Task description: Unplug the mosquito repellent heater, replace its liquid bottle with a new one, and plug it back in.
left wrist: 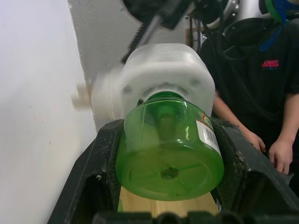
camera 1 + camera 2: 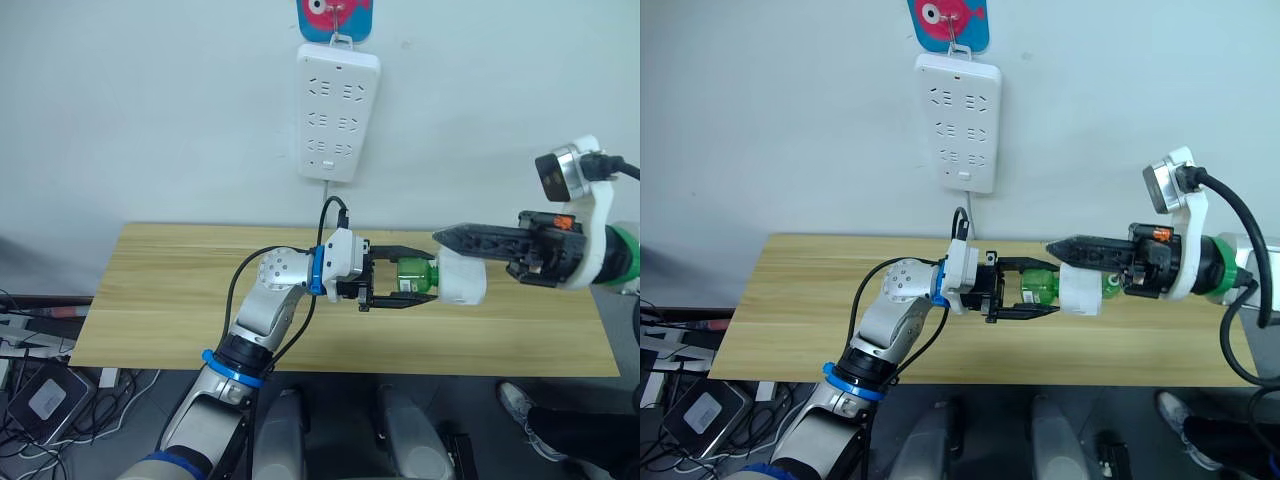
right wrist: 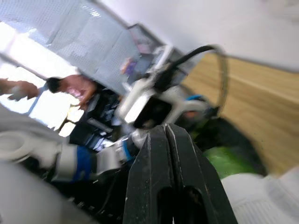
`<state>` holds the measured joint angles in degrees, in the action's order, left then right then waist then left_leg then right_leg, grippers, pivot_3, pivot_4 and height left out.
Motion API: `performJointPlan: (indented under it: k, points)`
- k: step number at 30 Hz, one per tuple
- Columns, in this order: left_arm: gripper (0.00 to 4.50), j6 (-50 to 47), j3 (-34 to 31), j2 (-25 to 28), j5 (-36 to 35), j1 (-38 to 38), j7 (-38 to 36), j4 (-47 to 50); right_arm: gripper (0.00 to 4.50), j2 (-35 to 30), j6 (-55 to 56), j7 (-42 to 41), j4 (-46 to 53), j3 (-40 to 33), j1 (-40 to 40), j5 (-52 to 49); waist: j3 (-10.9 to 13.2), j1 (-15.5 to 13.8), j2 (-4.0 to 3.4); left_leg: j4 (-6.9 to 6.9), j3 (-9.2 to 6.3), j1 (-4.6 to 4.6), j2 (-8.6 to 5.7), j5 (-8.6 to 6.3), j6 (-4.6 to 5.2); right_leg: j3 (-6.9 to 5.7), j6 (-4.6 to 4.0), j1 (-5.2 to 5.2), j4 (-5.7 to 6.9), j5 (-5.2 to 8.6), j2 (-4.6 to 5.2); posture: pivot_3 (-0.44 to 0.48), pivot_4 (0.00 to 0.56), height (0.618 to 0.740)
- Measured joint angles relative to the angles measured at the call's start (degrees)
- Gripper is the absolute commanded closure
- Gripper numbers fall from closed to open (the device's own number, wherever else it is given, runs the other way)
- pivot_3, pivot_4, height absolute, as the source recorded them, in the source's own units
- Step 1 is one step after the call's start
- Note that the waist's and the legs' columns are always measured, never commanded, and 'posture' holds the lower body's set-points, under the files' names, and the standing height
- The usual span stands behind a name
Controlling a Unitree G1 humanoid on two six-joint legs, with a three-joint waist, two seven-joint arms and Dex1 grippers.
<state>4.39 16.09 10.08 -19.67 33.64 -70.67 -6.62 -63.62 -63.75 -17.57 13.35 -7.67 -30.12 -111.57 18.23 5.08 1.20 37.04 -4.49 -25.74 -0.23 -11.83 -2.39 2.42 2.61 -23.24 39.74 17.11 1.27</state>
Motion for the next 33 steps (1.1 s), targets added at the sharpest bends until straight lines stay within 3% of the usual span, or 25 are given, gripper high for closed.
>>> performJointPlan:
  k: [8,23,30,33]
  points:
    - [2.2,-3.7,0.2,0.4,-1.1,-0.5,-0.5,2.1,4.46,3.4,1.0,8.7,-2.8,2.3,1.9,3.1,0.0,0.0,0.0,0.01,-0.02,0.01,0.01,0.0,0.0,-0.01,0.0,0.0,0.06,0.0,-0.01,-0.169,0.328,0.74]
    - [2.2,-7.2,0.4,0.5,-1.8,-1.0,-1.0,4.0,4.46,5.2,1.4,10.3,-1.1,0.2,5.5,4.1,0.0,-0.1,0.0,0.01,-0.01,0.02,0.01,0.0,0.0,0.0,0.0,-0.01,0.05,0.0,-0.02,-0.164,0.329,0.74]
    - [2.2,3.9,-0.9,0.7,0.8,-0.5,-0.2,-0.7,4.46,5.9,-2.2,8.7,-8.2,-5.3,0.7,0.1,0.0,-0.2,-0.01,-0.01,0.01,0.01,0.0,0.0,0.0,0.01,0.0,0.0,0.02,0.0,-0.01,-0.174,0.326,0.74]
    - [2.2,14.5,-2.6,0.3,2.9,-0.5,0.2,-6.2,3.92,4.3,-5.0,8.4,-11.3,-9.5,1.0,0.0,0.0,-0.2,-0.01,-0.04,0.0,-0.01,0.0,0.0,0.01,0.0,-0.01,0.0,-0.06,0.0,0.01,-0.182,0.325,0.74]
